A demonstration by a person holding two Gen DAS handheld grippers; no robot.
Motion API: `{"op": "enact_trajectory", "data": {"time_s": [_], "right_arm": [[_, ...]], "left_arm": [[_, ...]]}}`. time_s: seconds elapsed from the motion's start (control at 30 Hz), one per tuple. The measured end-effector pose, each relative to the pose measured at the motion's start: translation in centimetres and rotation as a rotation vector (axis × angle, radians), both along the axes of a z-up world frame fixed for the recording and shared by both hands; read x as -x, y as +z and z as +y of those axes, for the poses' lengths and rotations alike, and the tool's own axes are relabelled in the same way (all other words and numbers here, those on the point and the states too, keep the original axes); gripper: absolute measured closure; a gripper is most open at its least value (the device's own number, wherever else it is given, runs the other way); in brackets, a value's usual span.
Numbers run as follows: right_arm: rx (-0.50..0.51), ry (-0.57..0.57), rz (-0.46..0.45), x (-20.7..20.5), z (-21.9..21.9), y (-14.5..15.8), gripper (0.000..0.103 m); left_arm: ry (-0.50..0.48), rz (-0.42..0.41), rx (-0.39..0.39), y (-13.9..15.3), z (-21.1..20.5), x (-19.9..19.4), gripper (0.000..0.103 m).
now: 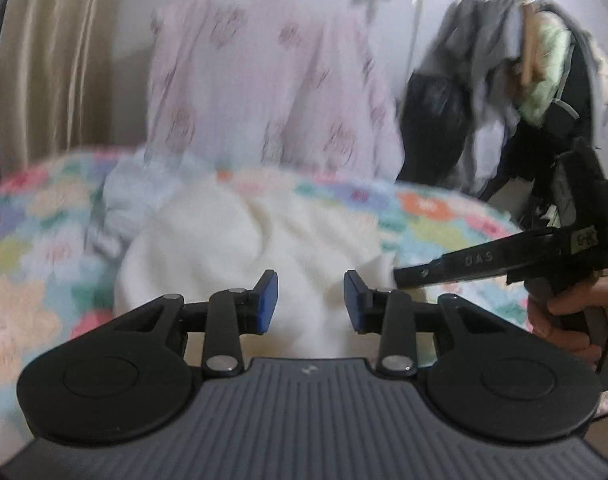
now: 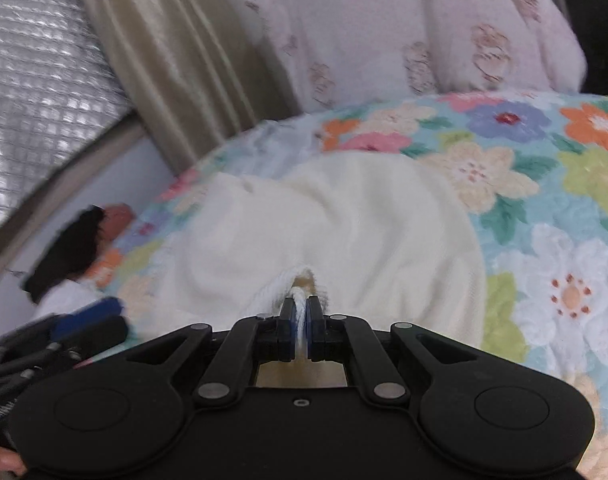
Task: Fold clothes
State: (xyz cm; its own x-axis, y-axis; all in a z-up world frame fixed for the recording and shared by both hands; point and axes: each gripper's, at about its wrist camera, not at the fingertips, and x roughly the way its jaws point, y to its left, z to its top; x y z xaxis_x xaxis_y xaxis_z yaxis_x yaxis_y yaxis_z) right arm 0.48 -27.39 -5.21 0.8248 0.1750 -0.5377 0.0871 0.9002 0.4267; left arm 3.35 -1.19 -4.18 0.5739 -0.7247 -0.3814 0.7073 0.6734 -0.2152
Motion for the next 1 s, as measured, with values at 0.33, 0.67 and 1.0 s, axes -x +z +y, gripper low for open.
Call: {"op": "enact_trajectory", "data": {"time_s": [0.33, 0.67, 1.0], "right_arm": [[-0.185, 0.19, -0.105, 1.4, 1.0, 2.9, 0.097], [-0.297, 0.279, -0.06, 0.9, 1.4, 1.5, 0.096], [-0.223, 0.148, -0.079, 1.7, -0.3, 1.3, 0.054]], "left_arm": [[-0.151, 0.085, 0.073, -2.4, -1.2, -0.1, 0.039], [-0.076, 0.067, 0.106, -3.4, -1.2, -1.5, 0.094], [0.095, 0.029, -0.012, -1.8, -1.0, -1.5, 0.097]]}}
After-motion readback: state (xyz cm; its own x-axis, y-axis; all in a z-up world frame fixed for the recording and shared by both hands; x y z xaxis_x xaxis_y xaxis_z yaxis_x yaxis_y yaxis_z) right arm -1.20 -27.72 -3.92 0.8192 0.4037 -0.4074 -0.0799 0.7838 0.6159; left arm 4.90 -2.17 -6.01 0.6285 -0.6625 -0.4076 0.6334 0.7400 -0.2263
